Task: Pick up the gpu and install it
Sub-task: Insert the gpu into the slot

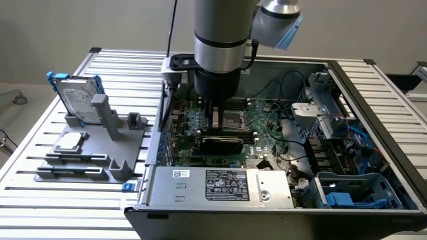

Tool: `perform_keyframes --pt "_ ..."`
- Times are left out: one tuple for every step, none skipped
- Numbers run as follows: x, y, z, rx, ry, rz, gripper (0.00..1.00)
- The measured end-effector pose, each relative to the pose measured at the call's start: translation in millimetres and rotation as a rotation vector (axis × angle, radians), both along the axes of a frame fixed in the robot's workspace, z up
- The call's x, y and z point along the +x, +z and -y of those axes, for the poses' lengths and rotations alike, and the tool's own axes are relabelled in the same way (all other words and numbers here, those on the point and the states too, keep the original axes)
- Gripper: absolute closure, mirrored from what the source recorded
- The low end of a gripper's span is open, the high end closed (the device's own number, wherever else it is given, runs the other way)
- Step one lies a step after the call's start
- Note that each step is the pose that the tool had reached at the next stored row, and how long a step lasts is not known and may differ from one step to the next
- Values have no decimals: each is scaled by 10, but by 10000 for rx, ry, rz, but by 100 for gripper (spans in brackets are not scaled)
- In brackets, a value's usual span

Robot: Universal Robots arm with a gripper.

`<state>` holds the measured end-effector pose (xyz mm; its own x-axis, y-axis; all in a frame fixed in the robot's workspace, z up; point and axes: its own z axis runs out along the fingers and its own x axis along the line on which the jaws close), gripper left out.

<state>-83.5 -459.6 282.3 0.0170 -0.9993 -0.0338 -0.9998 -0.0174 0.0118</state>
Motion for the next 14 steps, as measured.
perform_keyframes --pt "0 -14 -1 1 0 13 89" --pt "-1 -25 -1 2 0 23 89" --pt "-2 -36 -2 1 0 28 89" --pt "-3 -44 -3 1 0 32 89" --pt "-3 -51 -3 1 0 34 89" --pt "-3 -57 -4 1 1 34 89" --pt "-4 -62 -5 -1 0 34 89" --pt "-5 -67 -7 -2 0 34 89" --pt "-6 -71 -10 -1 -1 34 89" --pt "-8 -76 -13 0 -2 35 89" --pt "-8 -80 -16 0 -1 35 89" --pt "-9 -84 -18 0 0 35 89" --pt "-10 -88 -20 -1 0 34 89" --pt "-10 -92 -22 0 0 34 89"
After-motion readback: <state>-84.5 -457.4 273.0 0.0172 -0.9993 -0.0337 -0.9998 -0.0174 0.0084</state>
